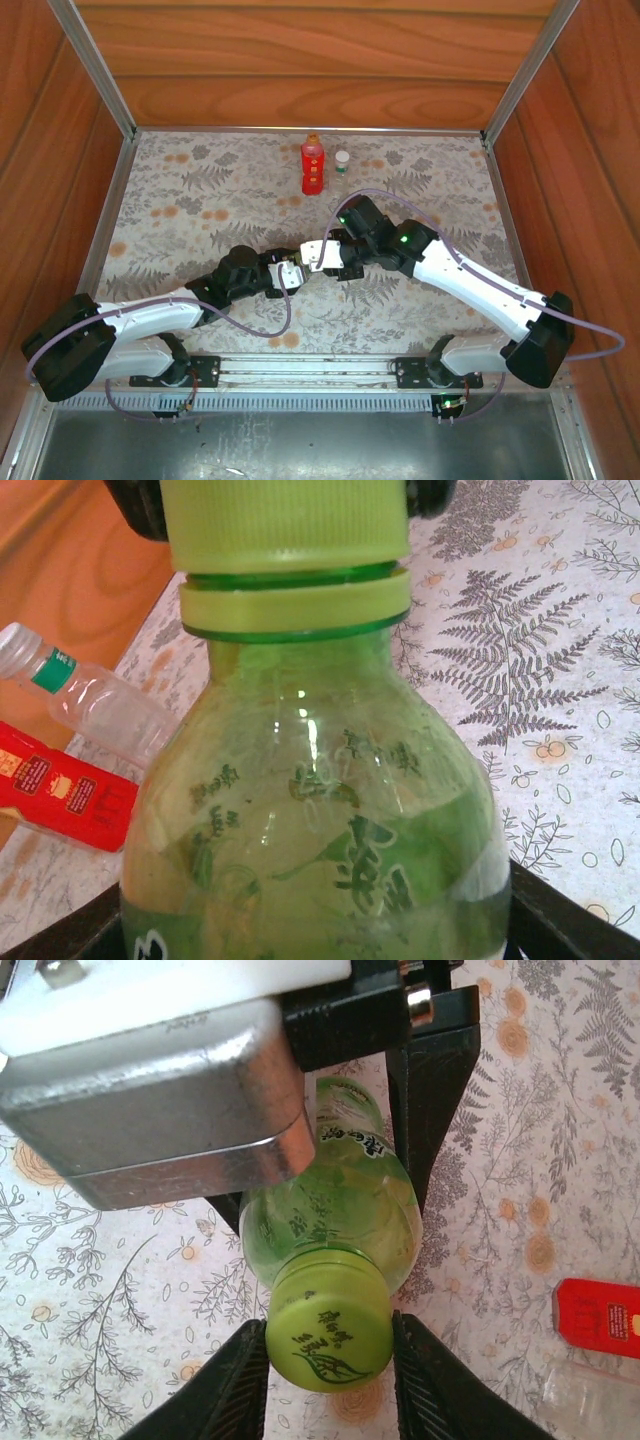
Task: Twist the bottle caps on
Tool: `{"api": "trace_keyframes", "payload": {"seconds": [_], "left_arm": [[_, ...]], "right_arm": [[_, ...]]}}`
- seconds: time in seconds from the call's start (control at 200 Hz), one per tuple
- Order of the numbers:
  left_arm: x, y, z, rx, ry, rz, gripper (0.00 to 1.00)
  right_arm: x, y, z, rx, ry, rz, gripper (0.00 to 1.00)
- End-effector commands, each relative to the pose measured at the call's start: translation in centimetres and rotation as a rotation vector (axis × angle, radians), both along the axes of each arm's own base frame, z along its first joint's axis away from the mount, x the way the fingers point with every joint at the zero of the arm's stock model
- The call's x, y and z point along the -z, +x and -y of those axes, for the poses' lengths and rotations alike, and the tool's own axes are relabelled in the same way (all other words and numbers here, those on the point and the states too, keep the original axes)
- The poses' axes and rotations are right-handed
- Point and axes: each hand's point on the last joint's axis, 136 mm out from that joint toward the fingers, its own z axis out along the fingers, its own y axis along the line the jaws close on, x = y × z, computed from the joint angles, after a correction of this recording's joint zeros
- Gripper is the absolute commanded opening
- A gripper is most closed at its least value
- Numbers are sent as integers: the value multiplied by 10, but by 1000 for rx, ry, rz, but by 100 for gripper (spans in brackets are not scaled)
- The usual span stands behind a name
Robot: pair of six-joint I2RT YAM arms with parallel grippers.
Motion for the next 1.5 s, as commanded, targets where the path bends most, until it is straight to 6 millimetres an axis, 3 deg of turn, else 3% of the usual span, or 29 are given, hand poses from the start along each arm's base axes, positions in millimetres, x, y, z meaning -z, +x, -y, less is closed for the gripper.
{"api": "trace_keyframes", "payload": {"seconds": [0.0,0.085,0.17,0.23,0.325,0.41,0.525,0.65,0.735,0.81,0.939,1.144,1.289,1.494], "left_arm": [[-3,-3,4,27,-6,9,65],[-3,-3,4,26,-5,8,65],[-3,-2,3,21,-4,9,65],[-3,-2,3,18,-4,11,65],[-3,-1,2,14,-1,14,65],[-2,-1,2,12,0,14,65],[-2,-1,3,15,0,11,65],[-2,-2,5,26,-1,3,65],[-1,-3,5,31,-1,-1,65],[-2,-3,4,29,-4,2,65],[-2,-3,4,27,-4,5,65],[-2,-3,2,22,-1,8,65],[-1,-3,2,21,1,6,65],[0,-3,2,21,3,5,65]], "right_arm": [[-7,-3,-6,-13,30,-9,30],[-9,-2,-5,34,44,-36,16],[-12,2,-7,162,92,-107,9],[-19,18,-9,390,182,-186,0],[-32,53,1,857,364,-323,0],[-34,47,0,1031,460,-542,0],[-19,33,2,1257,464,-815,0],[-13,26,6,1312,435,-881,1],[-14,28,10,1242,415,-797,10],[-17,28,9,1076,393,-668,27],[-21,8,5,591,300,-384,47],[-26,-10,7,151,176,-70,52],[-22,-9,11,3,48,48,52],[-10,-1,10,-75,-56,103,46]]}}
